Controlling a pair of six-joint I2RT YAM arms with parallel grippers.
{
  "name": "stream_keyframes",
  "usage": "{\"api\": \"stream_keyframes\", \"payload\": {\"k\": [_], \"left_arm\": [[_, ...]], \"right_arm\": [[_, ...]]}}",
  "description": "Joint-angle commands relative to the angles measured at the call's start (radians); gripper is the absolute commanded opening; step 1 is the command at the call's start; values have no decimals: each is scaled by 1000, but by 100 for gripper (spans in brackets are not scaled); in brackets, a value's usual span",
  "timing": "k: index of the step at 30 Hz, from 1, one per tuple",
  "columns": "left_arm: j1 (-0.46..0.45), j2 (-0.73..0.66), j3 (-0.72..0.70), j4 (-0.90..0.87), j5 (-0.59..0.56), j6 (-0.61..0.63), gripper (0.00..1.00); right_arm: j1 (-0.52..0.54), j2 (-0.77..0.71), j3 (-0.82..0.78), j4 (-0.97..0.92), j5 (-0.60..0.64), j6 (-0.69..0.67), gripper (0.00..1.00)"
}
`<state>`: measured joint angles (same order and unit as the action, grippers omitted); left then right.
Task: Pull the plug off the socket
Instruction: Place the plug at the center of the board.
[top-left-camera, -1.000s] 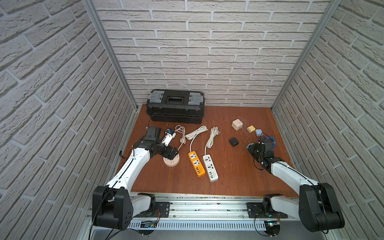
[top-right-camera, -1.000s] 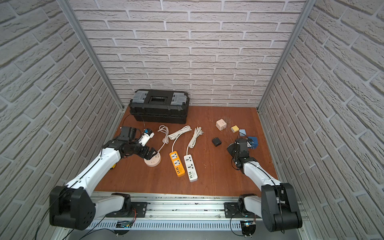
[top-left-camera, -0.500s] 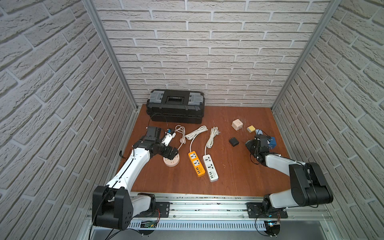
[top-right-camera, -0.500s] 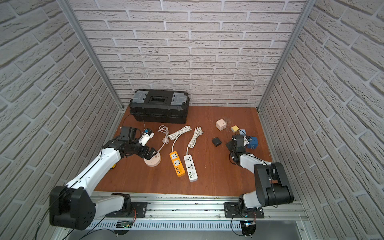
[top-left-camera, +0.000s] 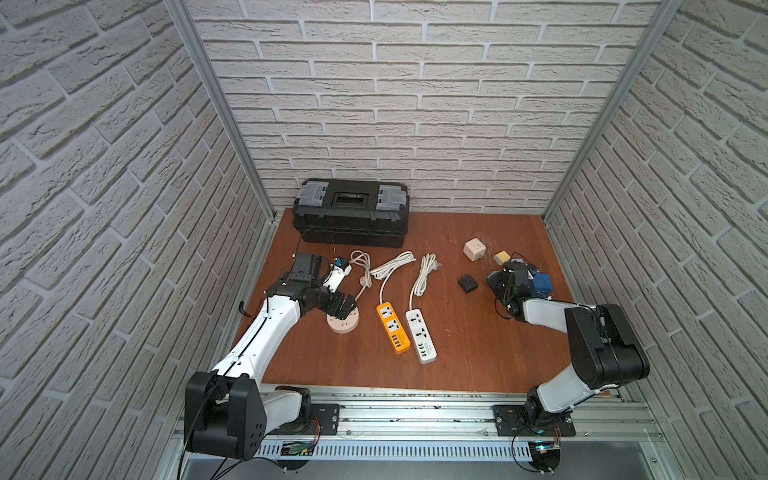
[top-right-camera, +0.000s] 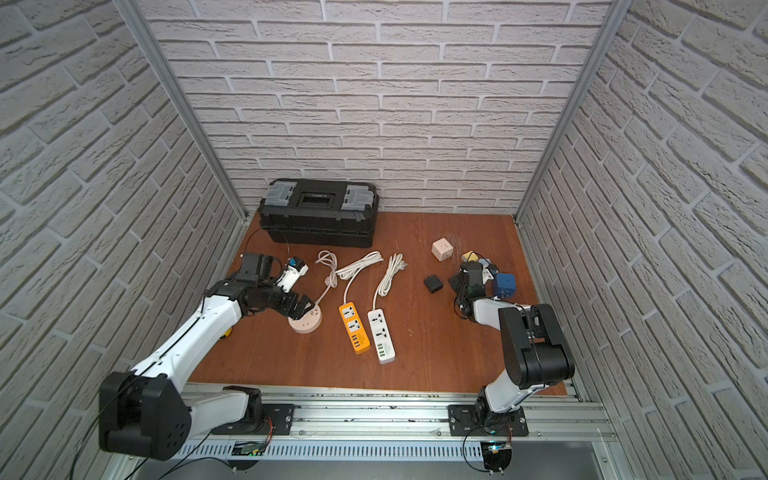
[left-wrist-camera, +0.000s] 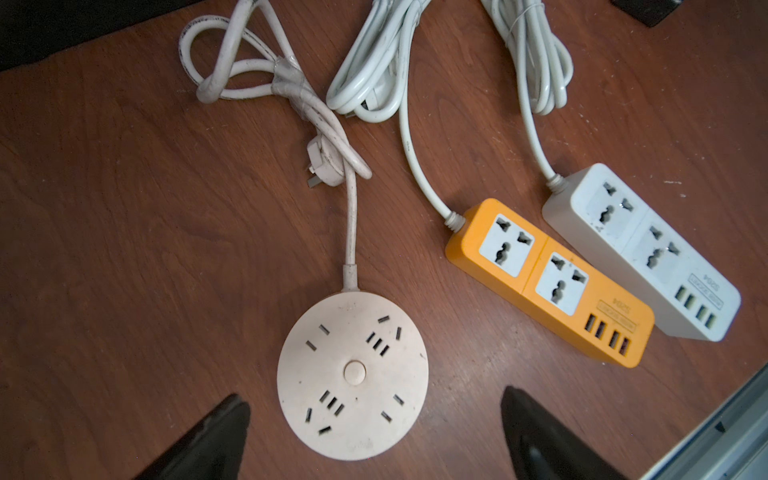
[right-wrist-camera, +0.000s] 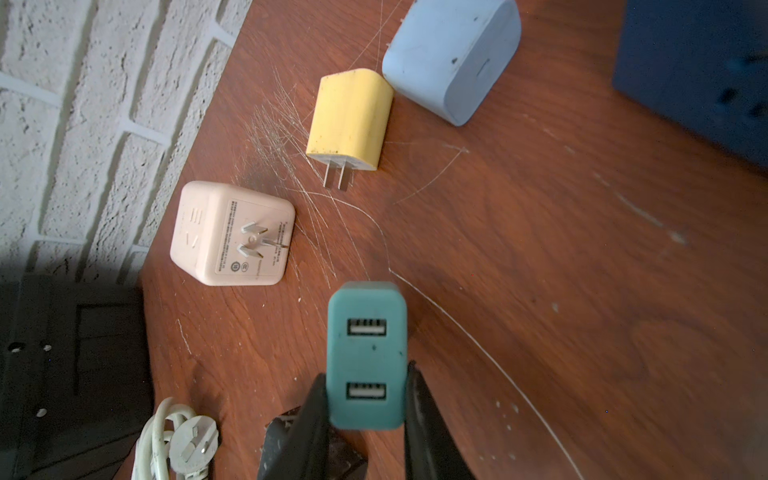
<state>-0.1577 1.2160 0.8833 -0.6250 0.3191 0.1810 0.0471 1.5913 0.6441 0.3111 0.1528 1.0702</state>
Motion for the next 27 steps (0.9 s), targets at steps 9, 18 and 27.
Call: {"api": "stream_keyframes", "payload": {"k": [9,18,27], "left_arm": [[3,-6,-9,12,21,-3,98],[3,-2,-7,10,23,-6,98],[17,-9,-3,10,25,-26,98]], "right_arm": [[41,-104,-32,-156,34,-29,60],[81,-274,-22,-315,86,-150,70],[189,-472,48,-549,119,-409,100]]}}
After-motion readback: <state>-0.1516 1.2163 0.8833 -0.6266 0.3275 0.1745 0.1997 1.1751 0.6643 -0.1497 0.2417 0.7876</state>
